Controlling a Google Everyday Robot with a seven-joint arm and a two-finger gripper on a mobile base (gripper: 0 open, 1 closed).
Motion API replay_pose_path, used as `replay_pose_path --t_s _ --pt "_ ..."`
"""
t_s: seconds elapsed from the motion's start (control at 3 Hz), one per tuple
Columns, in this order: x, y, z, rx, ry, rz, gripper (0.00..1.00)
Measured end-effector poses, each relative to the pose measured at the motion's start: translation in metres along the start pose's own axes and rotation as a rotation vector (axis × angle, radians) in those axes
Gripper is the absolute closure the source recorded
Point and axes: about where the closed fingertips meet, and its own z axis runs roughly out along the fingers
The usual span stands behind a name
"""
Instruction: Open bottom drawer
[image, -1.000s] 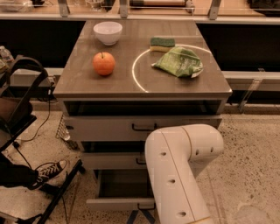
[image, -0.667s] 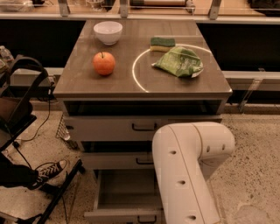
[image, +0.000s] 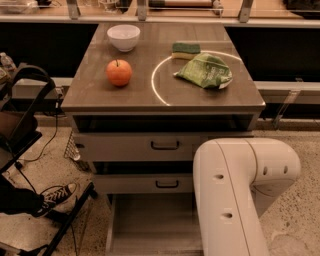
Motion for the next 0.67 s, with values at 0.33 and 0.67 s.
replay_pose_path --t_s 0.33,0.67 --pt "-0.026 -0.030 -0.034 0.085 -0.050 -0.073 1.00" --pt "-0.072 -0.072 -0.054 0.169 -0.130 -0.184 1.00"
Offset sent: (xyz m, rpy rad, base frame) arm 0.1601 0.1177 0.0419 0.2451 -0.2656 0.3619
